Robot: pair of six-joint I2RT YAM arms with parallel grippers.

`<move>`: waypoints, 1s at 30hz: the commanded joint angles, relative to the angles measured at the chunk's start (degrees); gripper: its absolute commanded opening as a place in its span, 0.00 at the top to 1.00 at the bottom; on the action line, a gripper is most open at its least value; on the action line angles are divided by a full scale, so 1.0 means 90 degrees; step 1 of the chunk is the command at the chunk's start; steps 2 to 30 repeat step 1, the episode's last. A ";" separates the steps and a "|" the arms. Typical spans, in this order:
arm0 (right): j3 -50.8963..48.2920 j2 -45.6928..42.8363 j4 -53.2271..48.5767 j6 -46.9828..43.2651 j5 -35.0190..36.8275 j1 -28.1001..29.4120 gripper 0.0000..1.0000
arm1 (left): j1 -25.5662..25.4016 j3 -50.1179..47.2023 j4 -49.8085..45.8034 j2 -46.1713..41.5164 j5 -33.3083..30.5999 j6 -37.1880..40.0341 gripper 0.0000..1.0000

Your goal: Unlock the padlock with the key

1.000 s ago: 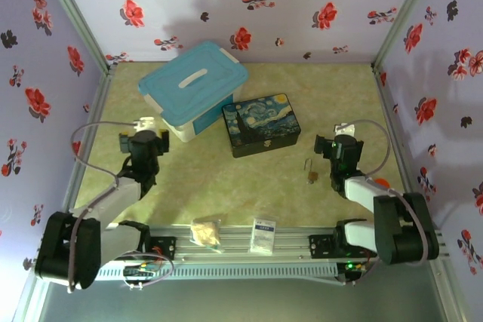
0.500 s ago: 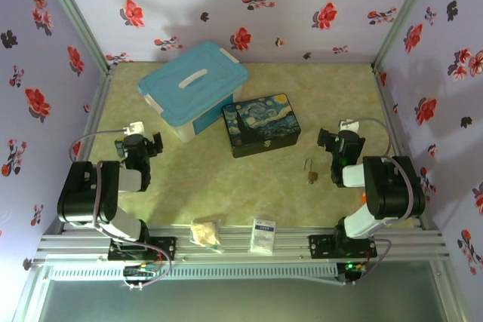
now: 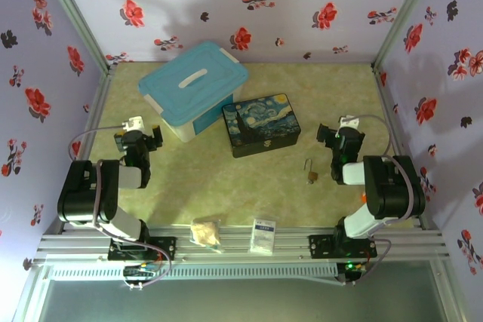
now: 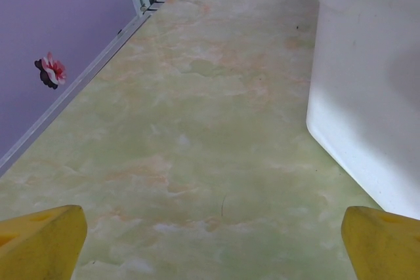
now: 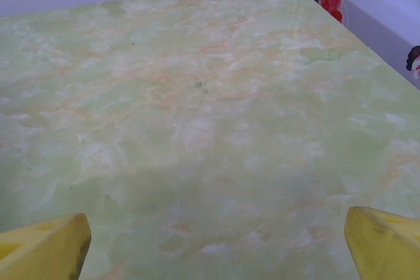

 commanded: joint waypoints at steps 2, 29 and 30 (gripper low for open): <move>0.0069 -0.0024 0.0102 0.0019 -0.0109 -0.0027 0.01 | -0.0007 0.0111 0.0178 0.0038 0.0047 0.0043 0.00; 0.0069 -0.0024 0.0102 0.0019 -0.0109 -0.0027 0.01 | -0.0007 0.0111 0.0178 0.0038 0.0047 0.0043 0.00; 0.0069 -0.0024 0.0102 0.0019 -0.0109 -0.0027 0.01 | -0.0007 0.0111 0.0178 0.0038 0.0047 0.0043 0.00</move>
